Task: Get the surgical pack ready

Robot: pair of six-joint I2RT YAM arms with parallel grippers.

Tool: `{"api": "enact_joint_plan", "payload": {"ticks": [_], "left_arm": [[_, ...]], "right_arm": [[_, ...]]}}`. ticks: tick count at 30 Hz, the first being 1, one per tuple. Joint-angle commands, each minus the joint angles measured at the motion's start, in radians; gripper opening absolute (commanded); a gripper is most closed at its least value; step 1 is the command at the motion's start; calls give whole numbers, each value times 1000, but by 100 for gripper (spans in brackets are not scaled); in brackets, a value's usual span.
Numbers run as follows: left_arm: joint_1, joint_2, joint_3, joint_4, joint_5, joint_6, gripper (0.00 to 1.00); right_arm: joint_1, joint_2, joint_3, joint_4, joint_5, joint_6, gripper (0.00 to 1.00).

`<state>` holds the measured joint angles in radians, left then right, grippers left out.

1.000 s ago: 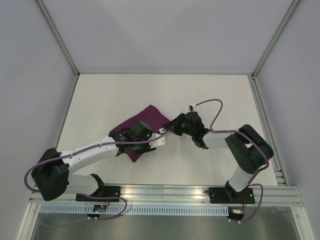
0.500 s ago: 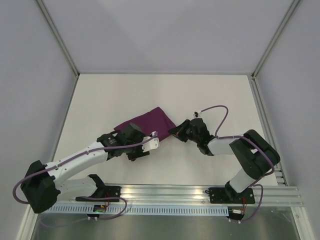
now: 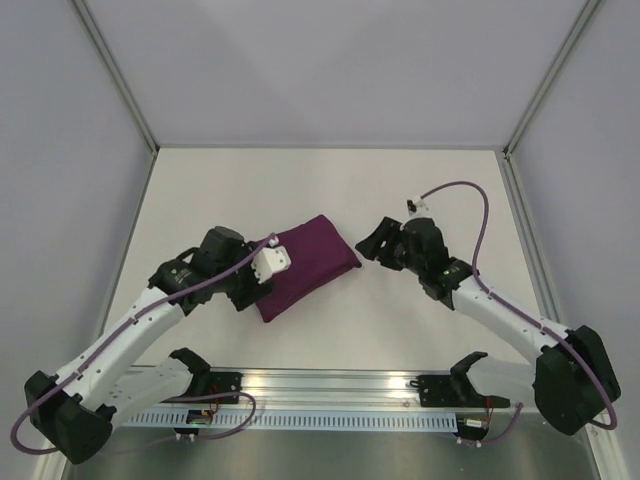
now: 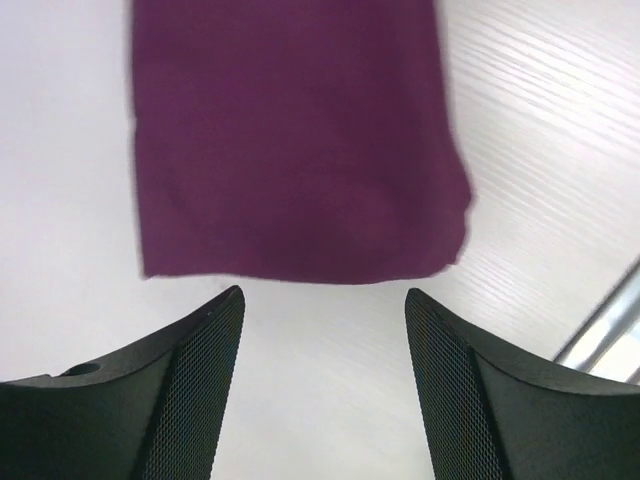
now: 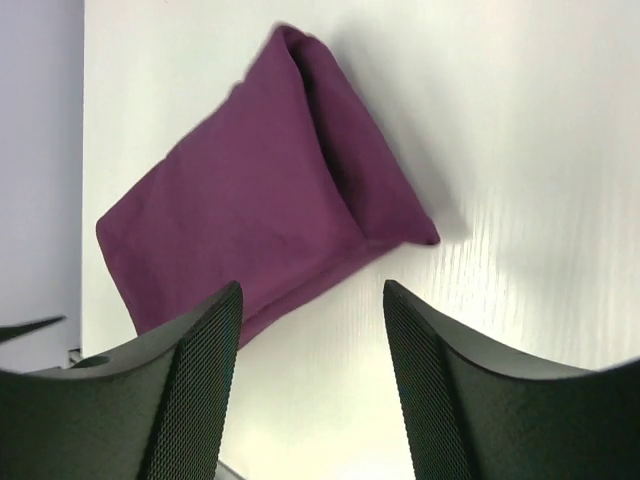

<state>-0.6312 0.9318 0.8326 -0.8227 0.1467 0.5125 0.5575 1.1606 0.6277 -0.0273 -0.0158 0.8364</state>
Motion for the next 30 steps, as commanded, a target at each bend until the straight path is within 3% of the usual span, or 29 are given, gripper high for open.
{"api": "enact_joint_plan", "payload": {"ticks": [1,8,14,20,24,30], "left_arm": [[138,33,101,20,-33,-119,74],[309,237,168,71,-81,-178,71],[373,340,111,146,-79,-170,63],[387,423,51,220,-91,-170,62],[390,478,31,287,-142,-170,61],[392,526,51,321,-176,-160,60]], "right_arm": [[-47,49,189,-172,-73,-272,61],[-87,402,507,-212,-268,-427,65],[-87,625,606,-165,-318,-430,61],[-93,671,538,-76,-349,-404,29],[-108,650,475,-37,-348,-388,16],[-113,585,400,-28,-340,-388,7]]}}
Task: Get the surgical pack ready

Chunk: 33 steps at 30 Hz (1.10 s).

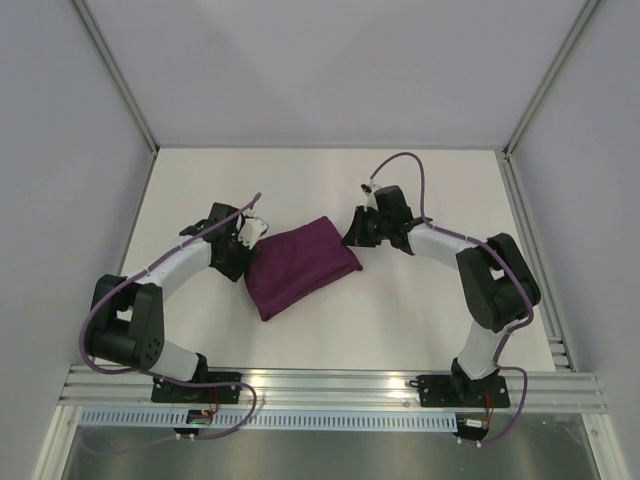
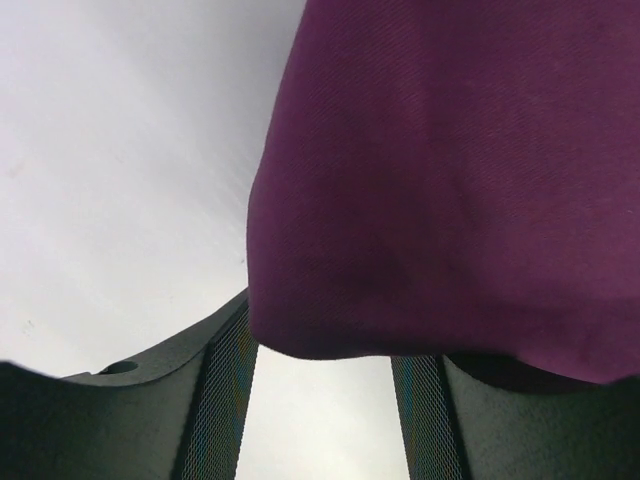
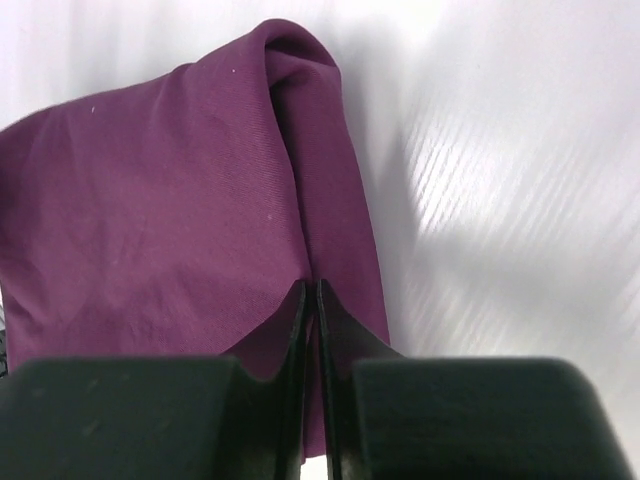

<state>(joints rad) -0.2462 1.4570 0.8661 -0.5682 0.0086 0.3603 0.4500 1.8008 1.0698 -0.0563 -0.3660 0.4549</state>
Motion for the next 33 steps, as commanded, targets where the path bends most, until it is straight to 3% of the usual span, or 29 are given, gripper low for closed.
{"api": "enact_joint_plan", "payload": {"ticks": [1,7,9,10,11,14,17,19,26,32,33], "left_arm": [[10,0,20,65,-38,-7,60],[21,-47,30,34,-29,3,62],[25,-72,31,15,-30,12,63],[27,-79,31,8,-33,15,64],[30,-92,30,-7,-44,19,64],[35,-110,30,-36,-56,19,66],[36,-135,28,-54,-36,19,68],[36,-152,45,-70,-9,20,71],[36,-195,165,-127,342,-49,87],[36,-6,223,-140,312,-110,85],[36,41,228,-139,297,-115,82]], "right_arm": [[-5,-69,-65,1,15,-5,6],[-10,-208,-172,-17,61,4,3],[-13,-253,-191,-42,62,-13,9],[-13,-265,-192,-77,64,-21,14],[-13,-276,-194,-97,77,-30,29],[-13,-317,-191,-142,99,-53,55],[-13,-311,-159,-148,72,-62,61],[-13,-281,-125,-143,61,-61,62],[-2,-176,-62,-99,21,-29,62],[10,-100,-30,-65,19,-16,59],[10,-93,-31,-62,16,-15,54]]}}
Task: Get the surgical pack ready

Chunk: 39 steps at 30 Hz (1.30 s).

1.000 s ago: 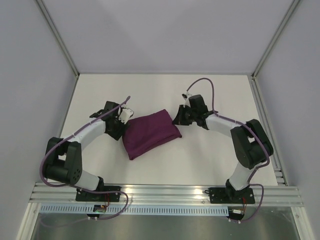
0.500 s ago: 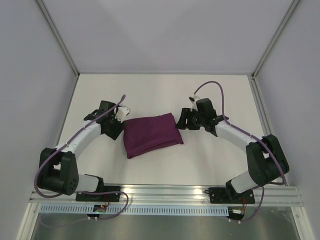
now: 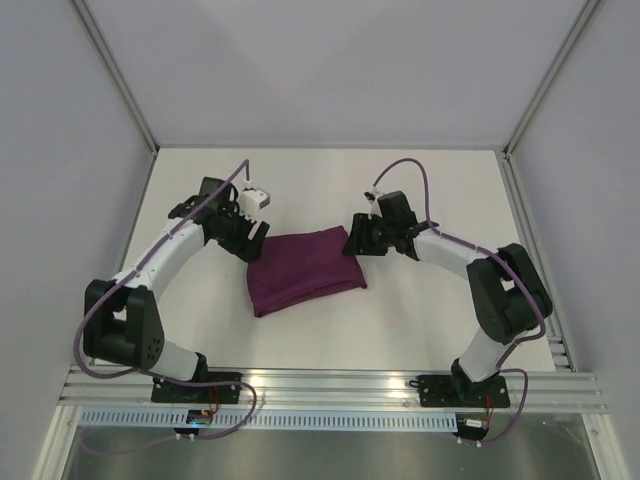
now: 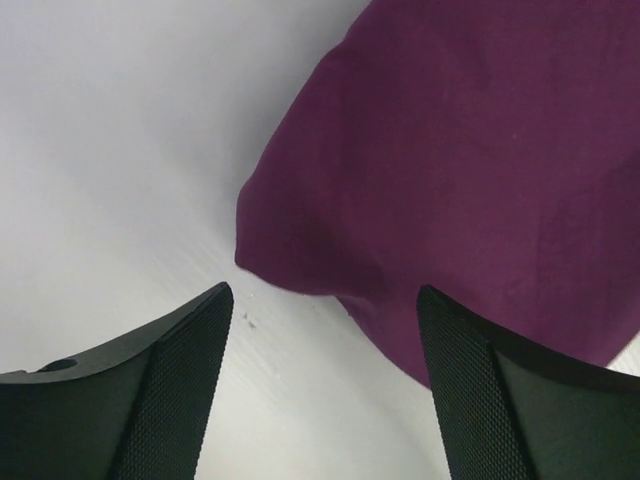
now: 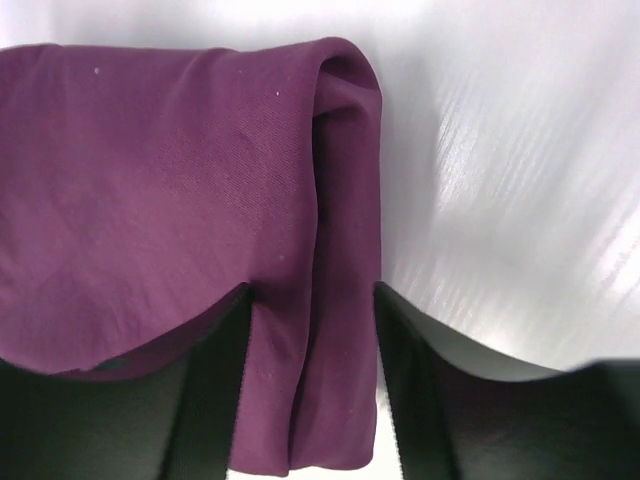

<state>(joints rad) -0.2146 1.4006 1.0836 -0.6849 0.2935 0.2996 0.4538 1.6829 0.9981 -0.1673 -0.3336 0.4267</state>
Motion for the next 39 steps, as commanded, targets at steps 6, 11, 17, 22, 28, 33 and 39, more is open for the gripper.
{"api": "enact_joint_plan", "payload": {"ticks": [6,11,17,22,28,33,39], "left_arm": [[4,239,19,-18,-59,-36,50],[6,236,-7,10,-77,-17,41],[23,183,-8,12,-96,-11,57],[34,111,-4,-16,-114,15,71],[34,15,1,-131,-9,53,72],[-32,-11,-42,-189,79,88,73],[-72,72,-123,-157,10,111,72]], "right_arm": [[3,21,-7,98,-51,27,16],[-24,-17,-58,111,-19,37,1],[-37,-55,-72,78,-30,6,5],[-37,-78,-55,46,-58,-11,41],[-27,-81,-38,35,-87,-5,50],[0,-39,-42,43,-111,1,59],[11,-8,-101,106,-136,40,49]]}}
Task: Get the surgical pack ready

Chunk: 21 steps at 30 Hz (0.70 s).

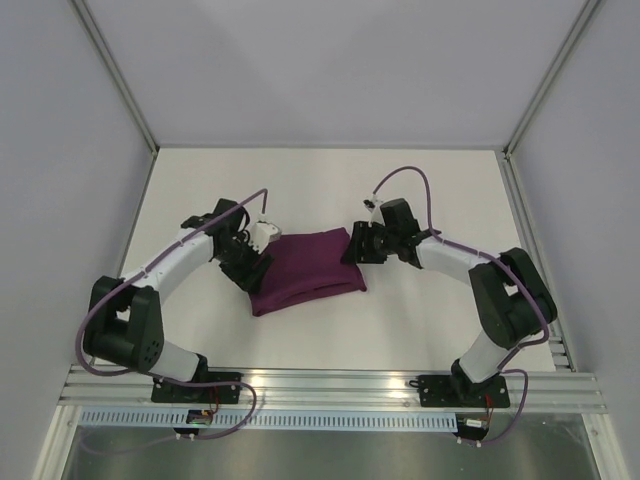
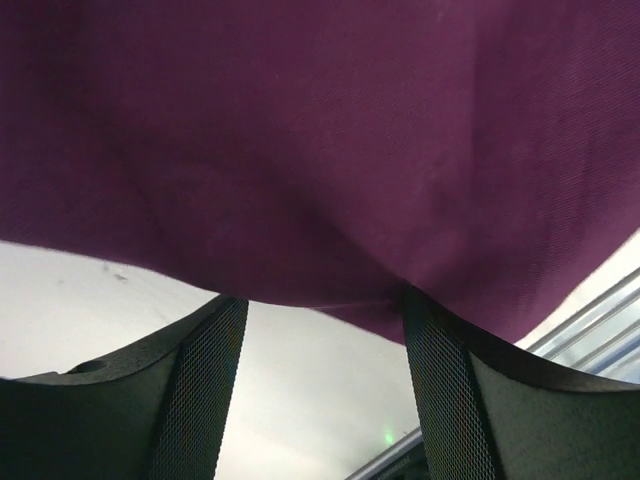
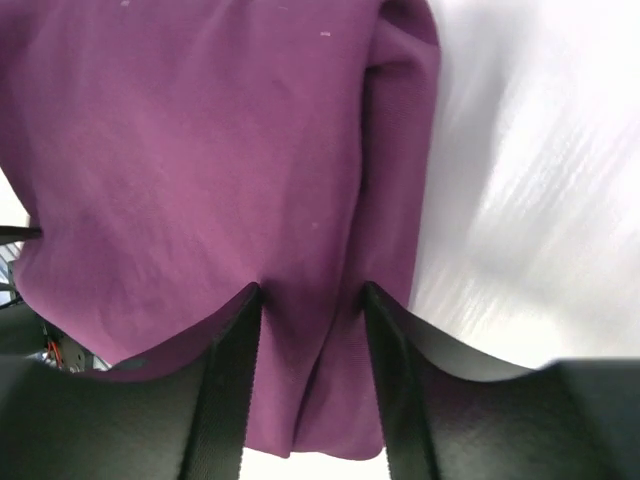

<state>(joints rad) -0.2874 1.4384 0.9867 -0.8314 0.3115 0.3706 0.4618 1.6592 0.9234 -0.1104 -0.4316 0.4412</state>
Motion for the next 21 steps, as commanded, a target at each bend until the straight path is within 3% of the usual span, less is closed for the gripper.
{"api": "enact_joint_plan", "payload": {"ticks": [1,4,9,14,21], "left_arm": [[1,45,-34,-2,-17,42,71],[1,63,-62,34,-61,45,71],[2,-2,-48,26,-68,44,72],[8,-96,7,-9,-98,28,76],[40,-148,23,-31,-129,37,78]], "right_arm": [[5,16,-29,52,-36,28,46],[3,10,-41,54,-26,27,22],[-11,-6,-44,44,-9,16,1],[-104,-16,-21,-12,17,-21,0],[-334,-27,44,-214,122,-142,0]]}}
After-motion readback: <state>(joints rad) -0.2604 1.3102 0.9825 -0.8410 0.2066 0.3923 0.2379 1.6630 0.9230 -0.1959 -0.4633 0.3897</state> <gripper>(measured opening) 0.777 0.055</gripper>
